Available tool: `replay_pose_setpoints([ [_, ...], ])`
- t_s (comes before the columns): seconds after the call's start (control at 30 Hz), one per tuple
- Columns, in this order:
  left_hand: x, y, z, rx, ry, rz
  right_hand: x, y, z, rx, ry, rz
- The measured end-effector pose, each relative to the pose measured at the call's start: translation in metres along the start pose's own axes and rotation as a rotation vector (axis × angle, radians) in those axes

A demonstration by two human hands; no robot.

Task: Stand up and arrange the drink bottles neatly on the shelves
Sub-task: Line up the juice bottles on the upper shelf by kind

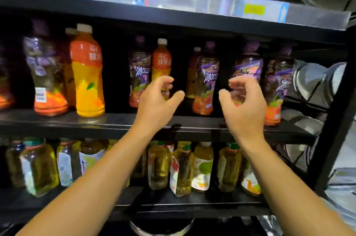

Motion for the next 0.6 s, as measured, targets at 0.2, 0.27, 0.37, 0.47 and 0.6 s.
replay_pose_setpoints([
  [0.2, 0.036, -0.005, -0.102, -0.059, 0.306, 0.100, 0.032, -0.008, 0.136, 0.330, -0.095, 0.027],
  [0.27, 0.042, -0.016, -0.128, -0.065, 0.389, 0.152, 0.040, -0.004, 0.177, 0.377, -0.197, 0.008],
  [0.37, 0.061, -0.035, -0.153, -0.046, 0.506, 0.193, 0.056, 0.007, 0.222, 0.342, -0.333, -0.021],
  [0.47, 0.084, -0.052, -0.159, 0.008, 0.605, 0.226, 0.061, 0.024, 0.248, 0.296, -0.569, 0.083],
  [0.6, 0.099, -0.065, -0.161, -0.035, 0.756, 0.283, 0.065, 0.031, 0.267, 0.266, -0.777, 0.113],
])
Point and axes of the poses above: each hand's wrist, its own y-axis towards the middle knuckle, its own z-axis out of the palm, x = y × z, the point moved 10 cm from there along y, towards the middle knuckle, and after that the axes turned 7 degrees about z, right-handed, at the moved point
